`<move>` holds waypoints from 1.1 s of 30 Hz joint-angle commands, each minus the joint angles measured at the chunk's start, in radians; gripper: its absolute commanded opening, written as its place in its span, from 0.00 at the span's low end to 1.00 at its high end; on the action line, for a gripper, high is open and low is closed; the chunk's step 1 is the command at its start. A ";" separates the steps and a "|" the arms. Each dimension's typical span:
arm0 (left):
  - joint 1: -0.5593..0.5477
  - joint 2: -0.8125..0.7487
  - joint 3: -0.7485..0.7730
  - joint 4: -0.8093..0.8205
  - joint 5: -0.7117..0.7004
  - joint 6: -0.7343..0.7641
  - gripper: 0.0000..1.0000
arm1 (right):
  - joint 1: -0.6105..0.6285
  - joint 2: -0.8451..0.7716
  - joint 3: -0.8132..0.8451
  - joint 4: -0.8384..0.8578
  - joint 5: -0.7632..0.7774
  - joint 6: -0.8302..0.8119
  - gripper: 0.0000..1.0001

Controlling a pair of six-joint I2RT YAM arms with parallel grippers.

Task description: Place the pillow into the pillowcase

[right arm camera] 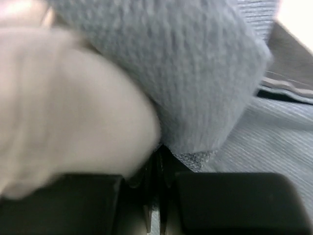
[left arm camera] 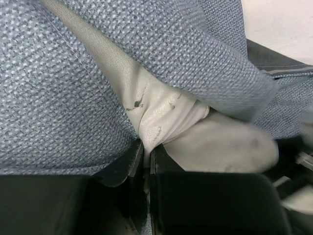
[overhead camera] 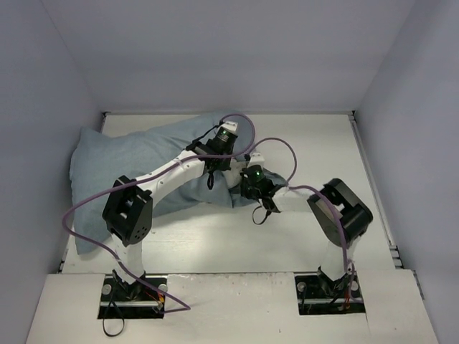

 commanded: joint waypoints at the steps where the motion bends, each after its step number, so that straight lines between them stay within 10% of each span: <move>1: 0.002 -0.056 -0.003 -0.034 -0.011 0.016 0.00 | -0.030 -0.225 -0.053 0.084 0.054 -0.131 0.00; 7: 0.002 -0.050 -0.023 -0.031 -0.048 0.023 0.00 | -0.147 -0.550 -0.085 0.059 -0.240 -0.158 0.00; 17: -0.009 0.063 0.181 0.022 -0.005 -0.036 0.00 | -0.069 -0.477 0.064 0.025 -0.681 -0.089 0.00; 25: -0.010 -0.130 0.122 0.041 -0.031 0.019 0.01 | -0.053 -0.391 0.098 -0.525 -0.323 -0.176 0.00; 28: -0.010 -0.265 0.085 -0.001 -0.086 0.069 0.33 | -0.058 -0.465 0.089 -0.605 -0.230 -0.167 0.00; 33: -0.001 -0.410 -0.012 -0.072 -0.149 0.096 0.63 | -0.096 -0.591 0.127 -0.605 -0.233 -0.214 0.62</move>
